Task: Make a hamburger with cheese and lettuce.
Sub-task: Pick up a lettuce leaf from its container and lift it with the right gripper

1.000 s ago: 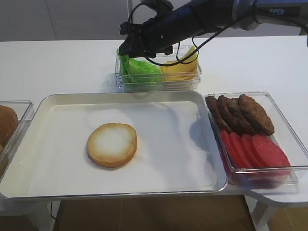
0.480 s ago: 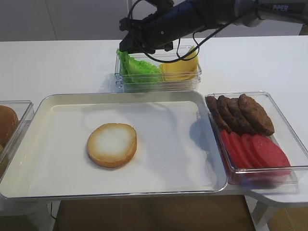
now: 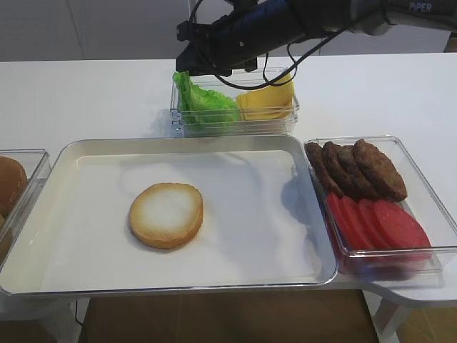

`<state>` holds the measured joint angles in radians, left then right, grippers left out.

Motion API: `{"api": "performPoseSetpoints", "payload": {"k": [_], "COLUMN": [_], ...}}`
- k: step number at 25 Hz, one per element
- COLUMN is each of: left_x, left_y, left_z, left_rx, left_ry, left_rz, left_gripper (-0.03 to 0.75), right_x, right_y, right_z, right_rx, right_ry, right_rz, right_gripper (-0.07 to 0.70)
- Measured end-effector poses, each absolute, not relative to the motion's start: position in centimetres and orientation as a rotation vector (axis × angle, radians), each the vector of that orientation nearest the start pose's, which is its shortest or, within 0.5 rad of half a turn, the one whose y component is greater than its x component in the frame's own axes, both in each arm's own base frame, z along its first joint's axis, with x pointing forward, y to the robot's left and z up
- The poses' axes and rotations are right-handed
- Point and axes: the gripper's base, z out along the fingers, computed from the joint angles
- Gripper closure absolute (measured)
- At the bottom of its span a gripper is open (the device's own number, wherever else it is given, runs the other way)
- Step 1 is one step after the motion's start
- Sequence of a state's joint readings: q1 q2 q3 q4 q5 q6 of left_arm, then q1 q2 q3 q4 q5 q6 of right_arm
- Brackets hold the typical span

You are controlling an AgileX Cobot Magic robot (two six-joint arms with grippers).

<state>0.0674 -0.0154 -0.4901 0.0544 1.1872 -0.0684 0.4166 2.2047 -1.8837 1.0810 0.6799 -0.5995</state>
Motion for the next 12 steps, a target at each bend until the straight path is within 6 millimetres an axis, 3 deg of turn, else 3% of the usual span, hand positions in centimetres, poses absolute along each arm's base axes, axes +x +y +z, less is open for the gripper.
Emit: {"api": "performPoseSetpoints", "payload": {"k": [3, 5, 12], "left_x": [-1.23, -1.23, -1.23], "left_y": [0.38, 0.38, 0.38], "left_z": [26.46, 26.46, 26.46], "left_rx": [-0.154, -0.154, -0.154], "left_ry": [2.159, 2.159, 2.159], "left_rz": [0.066, 0.066, 0.066], "left_gripper": [0.353, 0.353, 0.353], "right_x": [44.59, 44.57, 44.68], "right_y": [25.25, 25.26, 25.31], "right_z": [24.82, 24.82, 24.19], "right_rx": [-0.410, -0.412, -0.416], "right_ry": [2.220, 2.221, 2.236], "right_rz": [1.074, 1.075, 1.070], "right_gripper": [0.267, 0.255, 0.382]}}
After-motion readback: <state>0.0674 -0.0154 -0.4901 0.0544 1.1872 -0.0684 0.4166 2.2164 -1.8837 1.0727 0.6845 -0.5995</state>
